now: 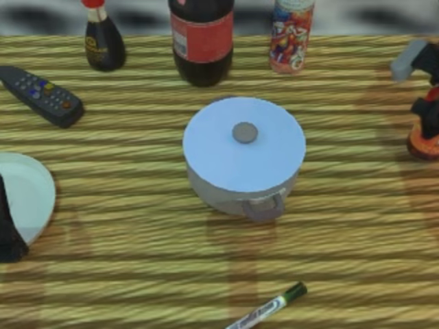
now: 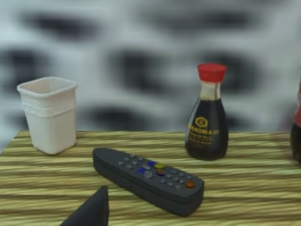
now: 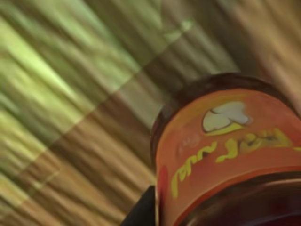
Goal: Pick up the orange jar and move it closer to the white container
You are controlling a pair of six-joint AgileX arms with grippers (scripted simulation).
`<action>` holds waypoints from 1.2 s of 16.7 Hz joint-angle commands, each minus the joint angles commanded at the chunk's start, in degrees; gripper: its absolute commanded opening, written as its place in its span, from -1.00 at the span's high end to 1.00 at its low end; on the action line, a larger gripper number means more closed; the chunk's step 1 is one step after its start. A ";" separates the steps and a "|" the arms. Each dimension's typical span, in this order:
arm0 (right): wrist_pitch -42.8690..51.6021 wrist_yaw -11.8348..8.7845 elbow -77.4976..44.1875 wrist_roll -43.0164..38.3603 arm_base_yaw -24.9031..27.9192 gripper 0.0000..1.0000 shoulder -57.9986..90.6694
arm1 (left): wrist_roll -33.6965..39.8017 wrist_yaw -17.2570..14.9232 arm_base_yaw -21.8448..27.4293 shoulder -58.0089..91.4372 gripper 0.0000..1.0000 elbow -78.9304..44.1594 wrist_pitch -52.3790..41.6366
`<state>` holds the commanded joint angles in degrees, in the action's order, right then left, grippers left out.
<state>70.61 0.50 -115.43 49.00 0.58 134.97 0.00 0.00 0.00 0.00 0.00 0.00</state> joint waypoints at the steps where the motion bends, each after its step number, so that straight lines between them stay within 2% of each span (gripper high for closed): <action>1: 0.49 -0.02 1.89 -0.03 0.09 1.00 -2.52 | 0.00 0.00 0.00 0.00 -1.00 0.00 0.00; 8: 4.85 -0.19 16.12 -0.16 0.69 1.00 -21.73 | 0.00 0.00 0.00 0.00 -1.00 0.00 0.00; 15: 5.22 -0.21 17.02 -1.00 0.66 1.00 -22.65 | 0.00 0.00 0.00 0.00 -1.00 0.00 0.00; 18: 5.27 -0.21 15.39 -6.61 2.18 1.00 -20.66 | 0.00 0.00 0.00 0.00 -1.00 0.00 0.00; 20: 5.25 -0.22 13.74 -13.38 3.76 1.00 -18.63 | 0.00 0.00 0.00 0.00 -1.00 0.00 0.00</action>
<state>75.85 0.29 -101.69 35.63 4.34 116.34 0.00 0.00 0.00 0.00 0.00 0.00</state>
